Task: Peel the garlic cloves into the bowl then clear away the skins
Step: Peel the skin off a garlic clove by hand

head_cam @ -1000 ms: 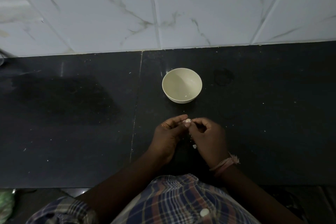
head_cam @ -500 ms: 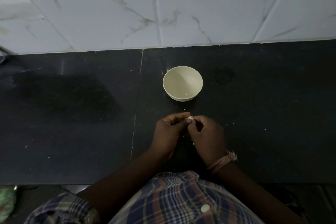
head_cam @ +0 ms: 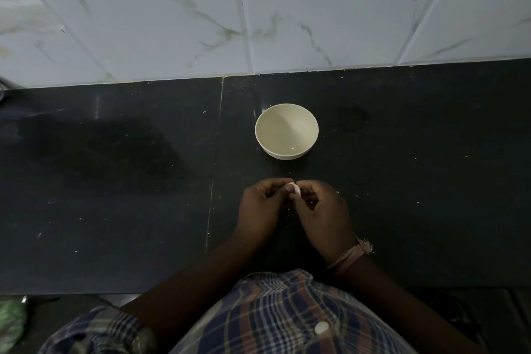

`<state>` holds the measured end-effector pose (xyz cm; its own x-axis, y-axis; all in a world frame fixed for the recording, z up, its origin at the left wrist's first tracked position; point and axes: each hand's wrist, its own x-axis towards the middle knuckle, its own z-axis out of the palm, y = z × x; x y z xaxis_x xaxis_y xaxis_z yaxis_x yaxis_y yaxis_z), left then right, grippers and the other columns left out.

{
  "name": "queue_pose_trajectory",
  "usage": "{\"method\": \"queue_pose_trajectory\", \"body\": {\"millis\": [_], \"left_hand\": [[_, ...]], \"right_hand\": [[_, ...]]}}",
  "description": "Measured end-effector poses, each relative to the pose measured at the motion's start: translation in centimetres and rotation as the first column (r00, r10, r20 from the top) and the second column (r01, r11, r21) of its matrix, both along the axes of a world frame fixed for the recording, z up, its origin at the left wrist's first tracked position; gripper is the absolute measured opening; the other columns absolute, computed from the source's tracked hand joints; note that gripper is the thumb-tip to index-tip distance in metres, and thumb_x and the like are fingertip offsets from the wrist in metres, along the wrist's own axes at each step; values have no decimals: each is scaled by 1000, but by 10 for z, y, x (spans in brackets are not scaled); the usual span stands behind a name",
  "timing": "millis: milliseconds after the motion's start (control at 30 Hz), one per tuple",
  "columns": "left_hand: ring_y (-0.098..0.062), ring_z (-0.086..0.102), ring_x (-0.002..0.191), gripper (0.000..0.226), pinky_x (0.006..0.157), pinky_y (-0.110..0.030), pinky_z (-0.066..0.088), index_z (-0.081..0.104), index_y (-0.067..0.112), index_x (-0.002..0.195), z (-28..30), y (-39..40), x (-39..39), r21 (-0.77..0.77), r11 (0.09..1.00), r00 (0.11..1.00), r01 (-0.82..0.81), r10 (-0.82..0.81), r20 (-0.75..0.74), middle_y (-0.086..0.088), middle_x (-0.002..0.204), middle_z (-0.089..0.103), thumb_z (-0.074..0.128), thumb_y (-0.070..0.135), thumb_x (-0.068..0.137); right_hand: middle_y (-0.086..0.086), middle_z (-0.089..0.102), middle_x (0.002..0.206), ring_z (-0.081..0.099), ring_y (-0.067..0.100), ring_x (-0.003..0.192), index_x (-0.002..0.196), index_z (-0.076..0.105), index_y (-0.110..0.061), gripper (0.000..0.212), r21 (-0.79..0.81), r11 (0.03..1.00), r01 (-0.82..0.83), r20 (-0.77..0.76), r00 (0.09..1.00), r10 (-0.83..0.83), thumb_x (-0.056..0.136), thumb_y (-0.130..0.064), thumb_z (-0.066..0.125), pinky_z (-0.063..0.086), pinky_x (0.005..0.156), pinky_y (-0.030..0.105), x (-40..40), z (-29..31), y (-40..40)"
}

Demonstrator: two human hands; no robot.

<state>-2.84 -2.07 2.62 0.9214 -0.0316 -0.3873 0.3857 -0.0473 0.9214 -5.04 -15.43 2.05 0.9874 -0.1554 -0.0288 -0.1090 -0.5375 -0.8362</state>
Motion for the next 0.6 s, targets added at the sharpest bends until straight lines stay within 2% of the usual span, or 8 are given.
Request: {"method": "queue_pose_trajectory", "body": {"millis": [133, 233, 333, 500, 600], "left_hand": [[-17, 77, 86, 13, 72, -25, 59, 77, 11, 105, 3, -1, 0, 8, 998, 998, 60, -60, 16, -3, 93, 79, 67, 13, 97], [-15, 76, 79, 8, 70, -26, 57, 79, 14, 96, 0, 2, 5, 129, 987, 994, 95, -102, 44, -2, 85, 79, 71, 13, 93], [-13, 74, 73, 17, 66, -25, 56, 78, 8, 90, -2, 1, 5, 121, 987, 994, 103, -107, 30, -7, 81, 78, 63, 4, 96], [-28, 74, 77, 24, 71, -43, 61, 77, 16, 78, -10, -2, 7, 292, 953, 986, 79, -118, 118, -2, 74, 76, 61, 8, 94], [-20, 71, 67, 24, 69, -44, 58, 76, 14, 75, -9, -5, 10, 306, 949, 988, 73, -110, 106, -4, 70, 74, 61, 8, 93]], "right_hand": [[-9, 73, 95, 69, 3, 87, 105, 73, -23, 11, 73, 995, 70, -46, 997, -66, 96, -24, 68, 59, 81, 37, 1, -4, -5], [-8, 75, 91, 71, 6, 84, 102, 74, -21, 9, 86, 995, 55, -66, 997, -50, 96, -19, 67, 60, 79, 41, 3, -7, -5], [-6, 75, 92, 71, 9, 85, 102, 75, -19, 11, 63, 997, 41, -83, 996, -36, 95, -16, 66, 60, 80, 43, 4, -8, -3], [-2, 77, 92, 71, 11, 86, 101, 78, -16, 16, 6, 999, 32, -62, 998, -31, 92, -11, 65, 59, 83, 39, 9, -7, 0], [-1, 77, 91, 72, 10, 84, 101, 79, -15, 18, 26, 999, 44, -78, 996, -41, 91, -8, 66, 60, 82, 37, 12, -9, -1]]}}
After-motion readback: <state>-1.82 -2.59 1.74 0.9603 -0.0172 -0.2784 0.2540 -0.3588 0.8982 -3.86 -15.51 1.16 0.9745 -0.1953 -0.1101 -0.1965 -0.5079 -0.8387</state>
